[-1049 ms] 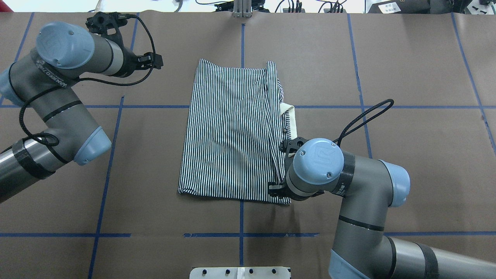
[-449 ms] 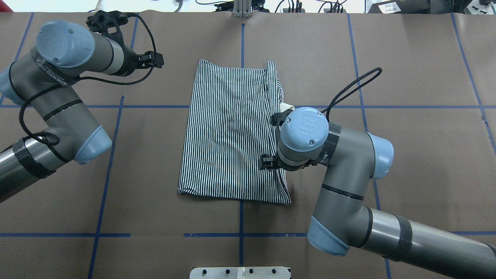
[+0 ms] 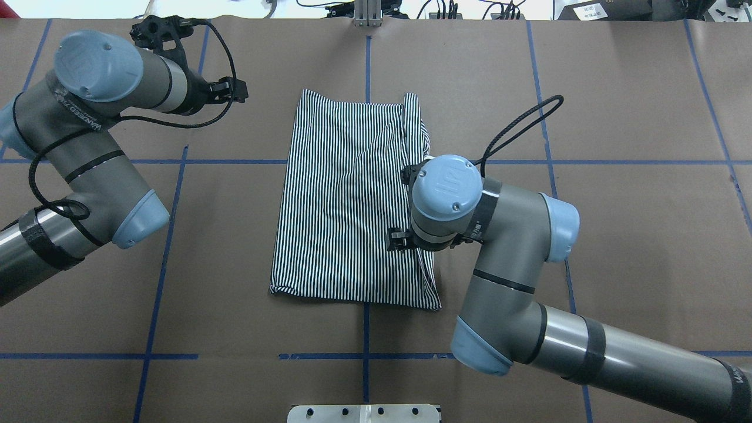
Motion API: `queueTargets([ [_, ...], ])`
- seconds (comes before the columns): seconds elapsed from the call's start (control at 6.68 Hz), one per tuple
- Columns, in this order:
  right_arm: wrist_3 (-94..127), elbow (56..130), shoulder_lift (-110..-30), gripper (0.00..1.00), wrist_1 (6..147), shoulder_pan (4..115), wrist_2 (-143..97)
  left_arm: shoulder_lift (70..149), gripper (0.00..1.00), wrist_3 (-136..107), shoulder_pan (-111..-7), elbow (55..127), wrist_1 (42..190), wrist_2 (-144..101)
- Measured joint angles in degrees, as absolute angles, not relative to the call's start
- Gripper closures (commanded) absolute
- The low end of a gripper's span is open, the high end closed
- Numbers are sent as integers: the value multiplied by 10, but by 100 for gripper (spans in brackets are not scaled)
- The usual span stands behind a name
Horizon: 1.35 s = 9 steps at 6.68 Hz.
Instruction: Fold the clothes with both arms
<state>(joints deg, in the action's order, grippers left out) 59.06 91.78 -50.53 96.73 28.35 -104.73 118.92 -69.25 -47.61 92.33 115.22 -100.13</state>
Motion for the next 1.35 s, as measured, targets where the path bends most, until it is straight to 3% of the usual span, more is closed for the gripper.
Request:
queueTargets([
  [1.35,559,889,-500,0,994,281,-1048,1190,0,-693,-477,923,1153,-1002],
])
